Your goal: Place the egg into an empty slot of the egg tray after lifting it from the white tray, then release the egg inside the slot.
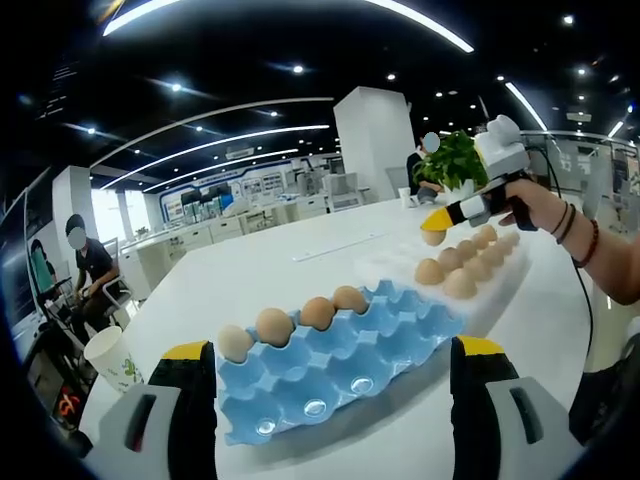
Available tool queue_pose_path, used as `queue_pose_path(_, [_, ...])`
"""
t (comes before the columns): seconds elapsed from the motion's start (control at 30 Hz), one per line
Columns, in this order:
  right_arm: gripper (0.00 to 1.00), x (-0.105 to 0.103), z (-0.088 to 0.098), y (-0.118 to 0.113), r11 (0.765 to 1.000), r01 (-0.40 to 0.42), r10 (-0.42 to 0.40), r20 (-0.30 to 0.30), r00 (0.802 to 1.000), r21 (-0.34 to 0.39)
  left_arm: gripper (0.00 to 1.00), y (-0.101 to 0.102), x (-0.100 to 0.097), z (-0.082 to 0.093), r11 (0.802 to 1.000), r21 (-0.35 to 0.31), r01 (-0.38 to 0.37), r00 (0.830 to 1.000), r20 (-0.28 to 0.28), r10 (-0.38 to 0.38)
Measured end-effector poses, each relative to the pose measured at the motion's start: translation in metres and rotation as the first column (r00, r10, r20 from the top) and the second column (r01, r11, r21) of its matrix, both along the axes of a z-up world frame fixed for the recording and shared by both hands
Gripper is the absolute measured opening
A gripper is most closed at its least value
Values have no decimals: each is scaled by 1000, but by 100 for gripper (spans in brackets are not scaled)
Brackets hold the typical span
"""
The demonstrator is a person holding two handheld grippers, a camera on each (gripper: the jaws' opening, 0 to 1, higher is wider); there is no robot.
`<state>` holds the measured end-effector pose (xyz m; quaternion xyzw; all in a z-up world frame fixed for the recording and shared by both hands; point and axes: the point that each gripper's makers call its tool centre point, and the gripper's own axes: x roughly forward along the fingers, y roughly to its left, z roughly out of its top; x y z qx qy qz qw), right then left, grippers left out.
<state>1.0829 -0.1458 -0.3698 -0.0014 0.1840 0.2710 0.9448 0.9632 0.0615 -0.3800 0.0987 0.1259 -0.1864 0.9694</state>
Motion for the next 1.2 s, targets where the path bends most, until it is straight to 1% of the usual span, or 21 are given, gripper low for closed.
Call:
queue_pose_path(0.23, [27, -3, 4, 19, 999, -42, 42, 5, 999, 27, 100, -1, 0, -1, 1000, 6, 0, 1000, -5, 0])
queue_pose_path(0.37, [27, -7, 5, 32, 996, -82, 81, 13, 997, 41, 100, -1, -1, -2, 1000, 9, 1, 1000, -6, -1])
queue_pose_path(0.5, [27, -12, 2, 46, 991, -121, 121, 17, 993, 48, 100, -2, -3, -3, 1000, 10, 4, 1000, -6, -4])
queue_pose_path(0.83, [27, -22, -9, 78, 981, -194, 193, 15, 981, 32, 99, 2, -9, -5, 1000, 15, -1, 1000, -4, 1])
queue_pose_path(1.07, [27, -25, -17, 89, 977, -214, 214, 4, 977, 12, 99, 5, -14, -6, 1000, 16, -5, 1000, -4, 5])
queue_pose_path(1.2, [27, -25, -21, 91, 976, -217, 217, -3, 976, 0, 99, 5, -17, -7, 1000, 20, -4, 1000, -5, 4])
